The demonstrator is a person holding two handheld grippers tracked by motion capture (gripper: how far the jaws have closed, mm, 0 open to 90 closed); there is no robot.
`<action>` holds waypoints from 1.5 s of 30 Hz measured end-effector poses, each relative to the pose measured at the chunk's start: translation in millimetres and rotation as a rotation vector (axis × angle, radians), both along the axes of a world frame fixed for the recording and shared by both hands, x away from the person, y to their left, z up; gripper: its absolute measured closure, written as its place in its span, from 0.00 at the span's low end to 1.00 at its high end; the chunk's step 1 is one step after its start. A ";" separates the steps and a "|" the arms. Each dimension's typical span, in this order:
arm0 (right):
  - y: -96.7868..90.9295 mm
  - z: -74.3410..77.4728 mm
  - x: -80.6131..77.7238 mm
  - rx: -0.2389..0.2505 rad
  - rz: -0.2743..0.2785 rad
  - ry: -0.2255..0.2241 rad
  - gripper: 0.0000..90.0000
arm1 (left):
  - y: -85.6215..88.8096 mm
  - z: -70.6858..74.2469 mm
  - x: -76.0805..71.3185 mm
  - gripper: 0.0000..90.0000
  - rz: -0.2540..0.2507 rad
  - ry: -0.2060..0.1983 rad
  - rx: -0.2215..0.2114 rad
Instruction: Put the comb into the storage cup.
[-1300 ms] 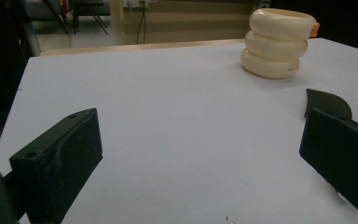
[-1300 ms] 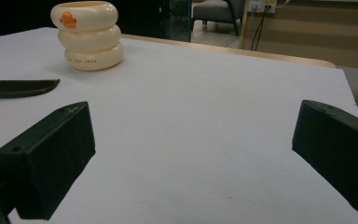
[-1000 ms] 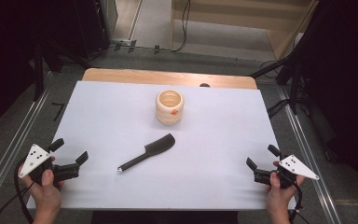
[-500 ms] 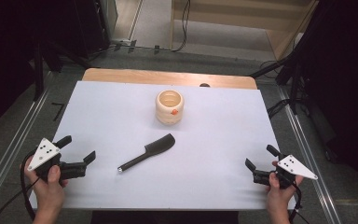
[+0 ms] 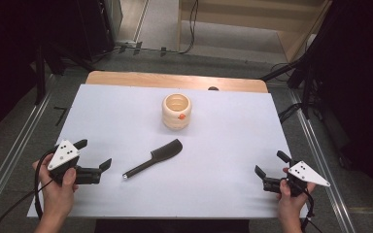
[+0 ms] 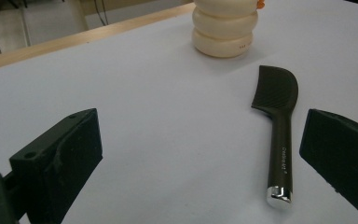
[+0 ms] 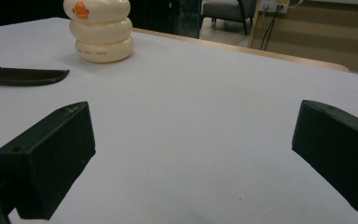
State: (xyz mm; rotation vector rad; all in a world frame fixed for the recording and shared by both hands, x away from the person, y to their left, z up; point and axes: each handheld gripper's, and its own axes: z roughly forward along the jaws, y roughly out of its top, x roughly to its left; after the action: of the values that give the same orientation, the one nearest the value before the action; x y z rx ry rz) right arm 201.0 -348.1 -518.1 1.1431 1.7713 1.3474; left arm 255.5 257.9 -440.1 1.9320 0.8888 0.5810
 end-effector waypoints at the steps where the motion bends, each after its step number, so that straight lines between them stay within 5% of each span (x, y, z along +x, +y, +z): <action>1: 0.0 0.0 0.0 0.000 0.000 0.000 0.00 | -1.6 0.9 0.8 0.00 -0.008 0.006 0.009; 25: 0.5 -0.1 0.3 0.006 0.031 -0.003 0.00 | -53.9 18.2 16.7 0.00 -0.122 0.115 0.238; 45: 0.3 -0.4 1.0 0.010 0.034 0.001 0.00 | -82.7 13.4 28.9 0.00 -0.154 0.213 0.356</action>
State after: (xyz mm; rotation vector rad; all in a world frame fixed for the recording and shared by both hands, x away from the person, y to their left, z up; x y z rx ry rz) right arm 202.0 -347.9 -518.4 1.1236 1.7946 1.3768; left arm 284.4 175.2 -426.8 2.3962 0.7958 0.4710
